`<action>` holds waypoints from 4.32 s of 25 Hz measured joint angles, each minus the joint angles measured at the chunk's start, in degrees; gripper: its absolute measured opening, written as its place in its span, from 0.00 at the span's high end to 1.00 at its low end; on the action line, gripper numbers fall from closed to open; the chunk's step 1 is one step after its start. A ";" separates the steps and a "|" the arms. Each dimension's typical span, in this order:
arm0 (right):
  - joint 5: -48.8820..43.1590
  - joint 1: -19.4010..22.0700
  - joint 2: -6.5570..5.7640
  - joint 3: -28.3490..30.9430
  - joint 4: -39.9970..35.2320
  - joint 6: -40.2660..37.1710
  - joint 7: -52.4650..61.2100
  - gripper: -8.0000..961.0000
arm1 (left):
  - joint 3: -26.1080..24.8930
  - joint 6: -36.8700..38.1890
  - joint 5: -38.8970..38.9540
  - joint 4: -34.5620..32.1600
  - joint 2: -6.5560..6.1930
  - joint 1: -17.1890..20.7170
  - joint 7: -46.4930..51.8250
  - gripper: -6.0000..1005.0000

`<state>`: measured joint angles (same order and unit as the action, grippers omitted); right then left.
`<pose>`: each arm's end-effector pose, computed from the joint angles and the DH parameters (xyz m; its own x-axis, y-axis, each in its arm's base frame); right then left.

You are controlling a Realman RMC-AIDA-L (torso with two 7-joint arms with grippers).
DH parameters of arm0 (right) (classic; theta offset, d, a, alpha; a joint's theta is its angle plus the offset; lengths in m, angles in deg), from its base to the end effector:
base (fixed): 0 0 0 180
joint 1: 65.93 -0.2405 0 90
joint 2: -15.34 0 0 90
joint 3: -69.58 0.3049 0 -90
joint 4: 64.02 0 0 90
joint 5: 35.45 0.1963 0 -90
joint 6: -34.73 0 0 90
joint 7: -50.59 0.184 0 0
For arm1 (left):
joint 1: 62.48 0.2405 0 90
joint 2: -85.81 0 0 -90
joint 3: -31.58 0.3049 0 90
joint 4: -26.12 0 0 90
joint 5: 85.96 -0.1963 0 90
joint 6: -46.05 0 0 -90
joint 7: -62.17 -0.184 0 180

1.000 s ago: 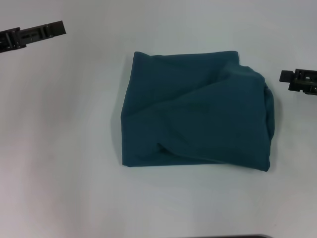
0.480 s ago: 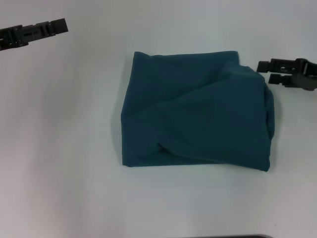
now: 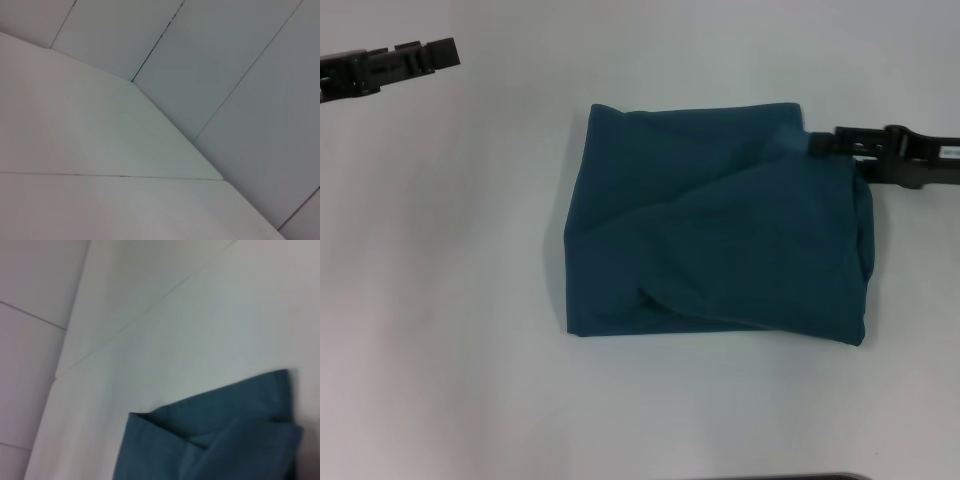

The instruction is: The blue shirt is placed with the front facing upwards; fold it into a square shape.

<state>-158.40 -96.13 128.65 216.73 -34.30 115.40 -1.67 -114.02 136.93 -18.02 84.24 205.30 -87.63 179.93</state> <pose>0.3445 0.3651 -0.0328 0.0636 -0.8792 -0.4722 -0.9805 -0.1433 0.1348 -0.2806 0.3669 0.0192 0.4518 0.6131 0.6480 0.8246 -0.5642 -0.0412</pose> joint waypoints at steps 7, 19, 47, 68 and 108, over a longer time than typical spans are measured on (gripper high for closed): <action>0.08 -2.73 1.66 0.07 -0.72 -2.34 -0.15 0.15 | 0.40 -0.01 0.00 -0.22 0.03 -0.08 -0.82 0.24; 0.08 -4.28 2.89 -0.24 -2.05 -8.13 -2.13 0.40 | 0.49 -0.83 -0.55 -1.36 -0.21 -0.39 -2.23 0.23; 6.63 -3.53 1.79 -0.38 1.66 -4.52 -11.96 0.91 | 0.58 -1.59 -1.32 -3.43 -0.12 -2.04 -1.84 0.23; 11.36 0.79 1.41 2.72 1.72 0.75 -15.67 0.50 | 0.67 -2.25 -2.73 -4.13 -0.13 -1.98 -2.08 0.23; -2.49 6.60 -1.77 2.13 3.79 14.75 -7.29 0.28 | 6.02 11.26 -6.60 -12.32 1.80 1.95 -16.53 0.24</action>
<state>-160.88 -89.53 126.88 218.86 -30.50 130.15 -8.96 -108.00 148.19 -24.62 71.92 207.10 -85.68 163.40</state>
